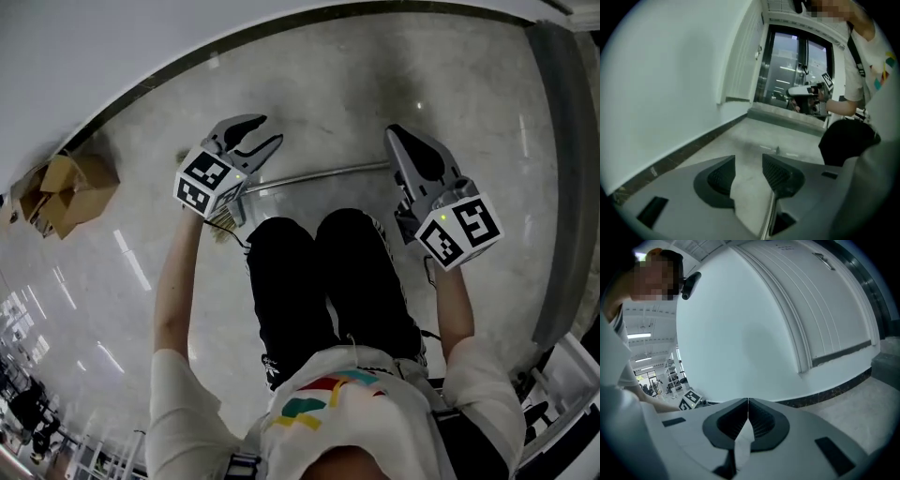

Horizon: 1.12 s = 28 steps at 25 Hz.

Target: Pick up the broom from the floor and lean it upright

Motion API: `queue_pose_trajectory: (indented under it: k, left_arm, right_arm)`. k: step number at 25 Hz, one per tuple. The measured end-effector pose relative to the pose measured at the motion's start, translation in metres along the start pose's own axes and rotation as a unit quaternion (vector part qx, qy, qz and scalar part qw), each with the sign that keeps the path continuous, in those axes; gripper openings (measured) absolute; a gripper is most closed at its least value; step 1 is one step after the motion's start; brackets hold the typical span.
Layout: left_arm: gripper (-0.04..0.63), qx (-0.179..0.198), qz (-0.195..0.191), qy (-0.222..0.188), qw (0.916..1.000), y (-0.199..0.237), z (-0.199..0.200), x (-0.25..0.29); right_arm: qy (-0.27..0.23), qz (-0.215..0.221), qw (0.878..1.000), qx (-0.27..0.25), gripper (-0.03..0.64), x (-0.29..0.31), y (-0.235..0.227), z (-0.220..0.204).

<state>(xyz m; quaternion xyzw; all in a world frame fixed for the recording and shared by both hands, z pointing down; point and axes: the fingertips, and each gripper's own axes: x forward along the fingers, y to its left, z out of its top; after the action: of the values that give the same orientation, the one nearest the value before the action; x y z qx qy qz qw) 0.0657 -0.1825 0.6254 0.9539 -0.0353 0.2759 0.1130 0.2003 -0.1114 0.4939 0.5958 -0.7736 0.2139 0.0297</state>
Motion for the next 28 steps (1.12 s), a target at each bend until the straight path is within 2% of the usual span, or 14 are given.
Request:
queue_pose_trajectory:
  k: [3, 6, 8, 10, 13, 15, 17, 20, 25, 28]
  left_arm:
    - [0.209, 0.026, -0.072, 0.055, 0.9956, -0.006, -0.077, 0.064]
    - [0.209, 0.036, -0.130, 0.102, 0.9855, -0.025, -0.132, 0.110]
    - [0.209, 0.044, -0.171, 0.133, 0.9752, -0.045, -0.158, 0.127]
    - [0.209, 0.075, -0.204, 0.165, 0.9621, -0.063, -0.176, 0.139]
    - [0.209, 0.130, -0.234, 0.205, 0.9415, -0.085, -0.202, 0.153]
    - [0.209, 0.148, -0.251, 0.226, 0.9295, -0.093, -0.218, 0.160]
    - [0.209, 0.163, -0.257, 0.244, 0.9209, -0.095, -0.235, 0.164]
    - [0.207, 0.180, -0.243, 0.266, 0.9154, -0.090, -0.253, 0.171]
    - [0.201, 0.176, -0.225, 0.261, 0.9220, -0.092, -0.255, 0.175]
    - [0.163, 0.181, -0.221, 0.267, 0.9205, -0.092, -0.253, 0.177]
  right_arm:
    - [0.004, 0.004, 1.000, -0.009, 0.014, 0.028, -0.022, -0.067]
    - [0.018, 0.009, 1.000, -0.005, 0.014, 0.042, -0.035, -0.115]
    - [0.029, 0.008, 1.000, 0.003, 0.014, 0.045, -0.043, -0.138]
    - [0.035, 0.007, 0.999, 0.009, 0.014, 0.046, -0.049, -0.153]
    - [0.038, 0.006, 0.999, 0.016, 0.014, 0.044, -0.053, -0.170]
    - [0.035, 0.006, 0.999, 0.019, 0.014, 0.045, -0.056, -0.181]
    - [0.033, 0.008, 0.999, 0.020, 0.014, 0.046, -0.061, -0.194]
    - [0.036, 0.010, 0.999, 0.025, 0.014, 0.047, -0.071, -0.218]
    - [0.047, 0.011, 0.998, 0.048, 0.014, 0.042, -0.077, -0.238]
    - [0.051, 0.018, 0.997, 0.055, 0.014, 0.043, -0.076, -0.241]
